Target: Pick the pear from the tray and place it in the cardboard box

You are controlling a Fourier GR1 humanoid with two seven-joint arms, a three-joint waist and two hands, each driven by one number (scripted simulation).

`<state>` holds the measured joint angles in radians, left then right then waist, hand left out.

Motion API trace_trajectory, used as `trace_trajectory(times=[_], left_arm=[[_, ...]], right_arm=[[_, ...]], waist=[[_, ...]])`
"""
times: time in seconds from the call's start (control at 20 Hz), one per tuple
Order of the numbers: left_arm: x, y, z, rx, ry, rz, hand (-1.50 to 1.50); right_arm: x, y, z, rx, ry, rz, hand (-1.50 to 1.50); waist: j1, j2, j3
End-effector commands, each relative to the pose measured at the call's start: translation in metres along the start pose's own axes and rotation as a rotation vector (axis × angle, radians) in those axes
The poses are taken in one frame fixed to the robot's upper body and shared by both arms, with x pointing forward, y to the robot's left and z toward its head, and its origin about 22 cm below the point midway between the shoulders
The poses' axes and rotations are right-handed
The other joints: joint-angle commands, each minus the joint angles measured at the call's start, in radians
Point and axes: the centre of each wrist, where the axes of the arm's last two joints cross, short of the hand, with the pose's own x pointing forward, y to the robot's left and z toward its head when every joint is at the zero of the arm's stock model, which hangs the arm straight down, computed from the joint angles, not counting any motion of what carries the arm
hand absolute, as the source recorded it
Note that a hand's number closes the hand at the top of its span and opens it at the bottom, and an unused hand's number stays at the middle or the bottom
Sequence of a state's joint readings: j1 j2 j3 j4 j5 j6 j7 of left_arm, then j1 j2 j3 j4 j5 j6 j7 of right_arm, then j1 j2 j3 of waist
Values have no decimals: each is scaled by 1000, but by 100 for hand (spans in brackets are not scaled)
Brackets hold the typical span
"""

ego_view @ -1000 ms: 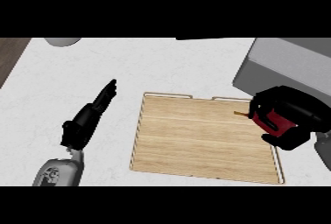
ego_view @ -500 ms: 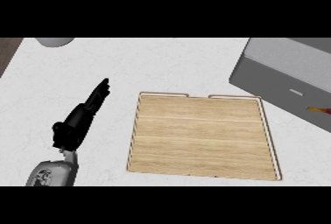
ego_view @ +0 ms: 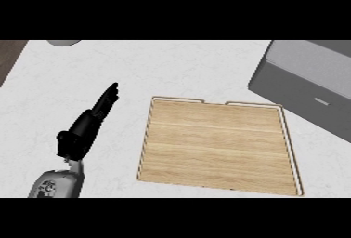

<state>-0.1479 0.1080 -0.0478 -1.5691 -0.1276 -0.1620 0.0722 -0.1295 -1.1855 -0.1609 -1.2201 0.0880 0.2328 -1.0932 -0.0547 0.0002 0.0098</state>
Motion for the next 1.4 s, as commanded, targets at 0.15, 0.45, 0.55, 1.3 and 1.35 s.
trace_trajectory(times=[0.15, 0.45, 0.55, 1.3, 1.35], left_arm=[[8, -6, -7, -49, -33, -19, 0], [12, -24, -10, -119, -38, 2, 0], [8, -15, -13, -112, -18, 0, 0], [22, -37, -24, -135, -53, -12, 0], [23, -39, -30, -131, -63, 7, 0]], right_arm=[[-4, -45, 40, -59, -133, -135, 150], [-8, -53, 46, -107, -70, -150, 150], [-7, -51, 39, -59, -71, -177, 150], [-27, -36, 4, -63, -13, -109, 150], [-30, -28, -10, -63, -20, -96, 150]], waist=[[55, 11, -2], [102, 17, -2], [105, 19, -4], [145, 23, -5], [146, 24, -6]])
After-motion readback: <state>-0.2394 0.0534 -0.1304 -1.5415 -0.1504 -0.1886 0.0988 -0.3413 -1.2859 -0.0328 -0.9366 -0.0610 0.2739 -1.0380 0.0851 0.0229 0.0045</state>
